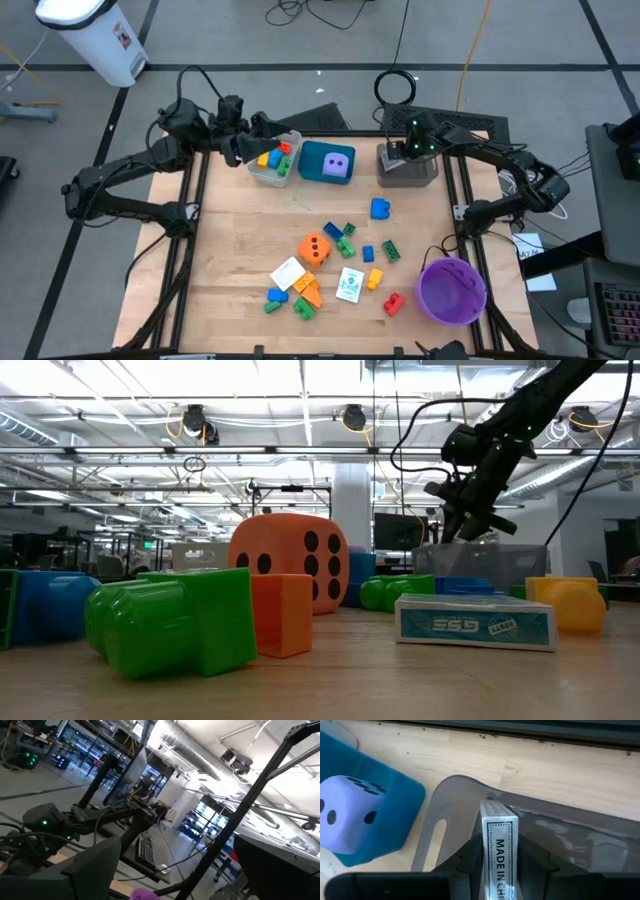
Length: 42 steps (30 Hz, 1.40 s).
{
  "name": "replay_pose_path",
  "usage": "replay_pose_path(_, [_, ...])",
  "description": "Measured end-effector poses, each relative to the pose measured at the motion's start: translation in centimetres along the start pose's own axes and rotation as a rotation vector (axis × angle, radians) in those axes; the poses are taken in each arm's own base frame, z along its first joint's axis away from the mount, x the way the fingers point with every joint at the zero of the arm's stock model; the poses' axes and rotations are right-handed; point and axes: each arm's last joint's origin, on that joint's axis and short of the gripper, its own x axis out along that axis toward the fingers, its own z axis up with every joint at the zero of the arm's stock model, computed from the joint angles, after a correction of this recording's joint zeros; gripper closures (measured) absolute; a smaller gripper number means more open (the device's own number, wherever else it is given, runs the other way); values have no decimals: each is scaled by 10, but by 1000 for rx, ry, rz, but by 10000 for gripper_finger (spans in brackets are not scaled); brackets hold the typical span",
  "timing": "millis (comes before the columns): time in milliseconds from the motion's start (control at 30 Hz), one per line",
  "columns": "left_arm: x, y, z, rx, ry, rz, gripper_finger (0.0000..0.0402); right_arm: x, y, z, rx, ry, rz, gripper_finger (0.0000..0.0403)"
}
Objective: Pick & Place Toys
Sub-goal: Put the black deck of cards into the black bin, then put the blue game piece into the gray bin
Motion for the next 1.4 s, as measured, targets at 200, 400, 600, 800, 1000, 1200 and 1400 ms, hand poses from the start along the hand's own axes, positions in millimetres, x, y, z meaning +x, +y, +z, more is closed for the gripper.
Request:
replay_pose_path(200, [0,1,0,5,0,5,5,3,-12,-4,34,18,-3,284])
replay_pose_path(400, [0,1,0,5,0,4,5,7,-22,-11,38,66,15,259])
replay_pose_path(600, [0,1,0,5,2,2,5,-4,-29,-5,9,14,12,245])
replay_pose_path(800, [0,1,0,4,6,-3,5,-25,-37,2,8,-77,10,243])
replay_pose_path(1000, [0,1,0,16,4,7,5,-48,-30,6,-18,-190,105,243])
replay_pose_path(1200, [1,1,-3,33,20,9,5,-65,2,13,-52,-319,391,245])
replay_pose_path(1400, [3,4,-16,22,128,53,5,-69,46,5,-139,-352,603,247])
